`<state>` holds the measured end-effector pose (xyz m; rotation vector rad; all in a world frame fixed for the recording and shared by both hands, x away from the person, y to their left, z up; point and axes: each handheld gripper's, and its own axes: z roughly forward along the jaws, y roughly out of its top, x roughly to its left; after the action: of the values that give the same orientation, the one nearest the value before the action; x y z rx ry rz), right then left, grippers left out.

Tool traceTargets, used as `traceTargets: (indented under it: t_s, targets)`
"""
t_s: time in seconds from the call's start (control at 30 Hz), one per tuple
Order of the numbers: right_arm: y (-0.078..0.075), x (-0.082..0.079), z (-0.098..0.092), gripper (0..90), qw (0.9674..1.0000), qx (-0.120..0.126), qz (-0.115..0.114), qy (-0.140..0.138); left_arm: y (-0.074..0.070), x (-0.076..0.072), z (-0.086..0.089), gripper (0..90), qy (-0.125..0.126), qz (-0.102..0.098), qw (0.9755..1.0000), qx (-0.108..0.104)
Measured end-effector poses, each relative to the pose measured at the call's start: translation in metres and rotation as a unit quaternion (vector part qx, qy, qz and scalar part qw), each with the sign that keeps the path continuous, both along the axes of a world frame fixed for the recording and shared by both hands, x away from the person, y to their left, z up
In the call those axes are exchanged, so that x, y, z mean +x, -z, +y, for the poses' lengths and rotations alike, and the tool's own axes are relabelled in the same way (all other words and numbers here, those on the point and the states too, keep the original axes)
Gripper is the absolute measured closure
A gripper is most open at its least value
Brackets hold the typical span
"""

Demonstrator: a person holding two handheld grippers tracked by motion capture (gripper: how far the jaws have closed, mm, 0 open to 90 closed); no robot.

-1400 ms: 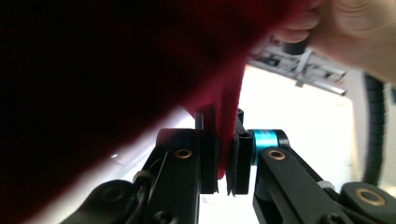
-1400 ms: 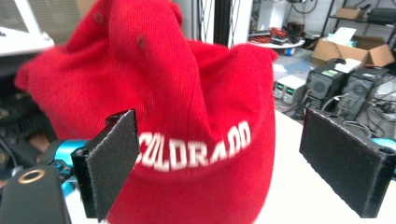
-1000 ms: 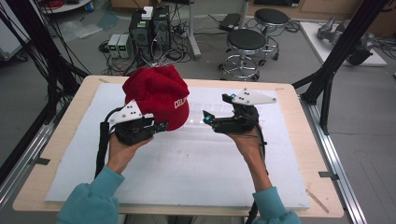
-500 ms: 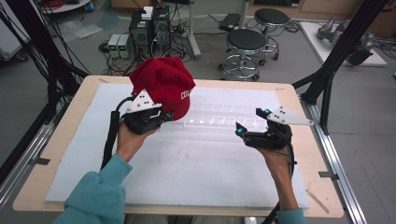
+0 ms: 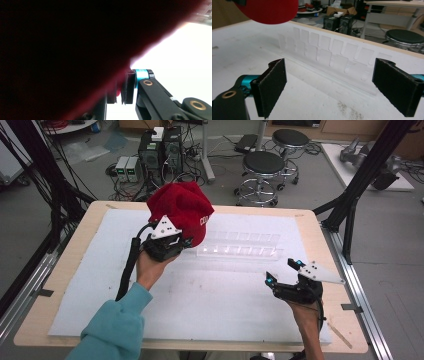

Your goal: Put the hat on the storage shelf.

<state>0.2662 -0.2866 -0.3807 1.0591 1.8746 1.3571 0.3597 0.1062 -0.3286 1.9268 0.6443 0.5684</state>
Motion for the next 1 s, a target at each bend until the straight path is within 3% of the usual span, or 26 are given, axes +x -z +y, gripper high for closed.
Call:
traceTargets:
  t_s: [0.27, 0.47, 0.53, 0.77, 0.9, 1.0]
  targets:
    - [0.031, -0.008, 0.001, 11.2, 0.9999, -0.004, -0.014, 0.007, 0.007, 0.006, -0.011, 85.0, -0.011, -0.003, 0.9999, 0.011]
    - [0.047, -0.009, -0.002, 11.2, 0.9998, 0.016, -0.01, 0.011, 0.013, 0.011, -0.017, 85.0, -0.023, 0.004, 0.9997, 0.011]
    - [0.05, -0.008, -0.003, 10.4, 0.9997, 0.02, 0.002, 0.016, 0.014, 0.013, -0.019, 85.0, -0.027, 0.006, 0.9995, 0.012]
    - [0.053, -0.004, 0.001, 10.3, 0.999, 0.039, 0.003, 0.019, 0.018, 0.016, -0.023, 85.0, -0.039, 0.01, 0.999, 0.019]
    - [0.055, -0.004, 0.002, 10.3, 0.9992, 0.032, 0.016, 0.019, 0.019, 0.016, -0.025, 85.0, -0.04, 0.012, 0.999, 0.017]
    - [0.056, -0.008, 0.0, 10.3, 0.9994, 0.029, 0.007, 0.017, 0.021, 0.017, -0.026, 85.0, -0.043, 0.015, 0.9989, 0.016]
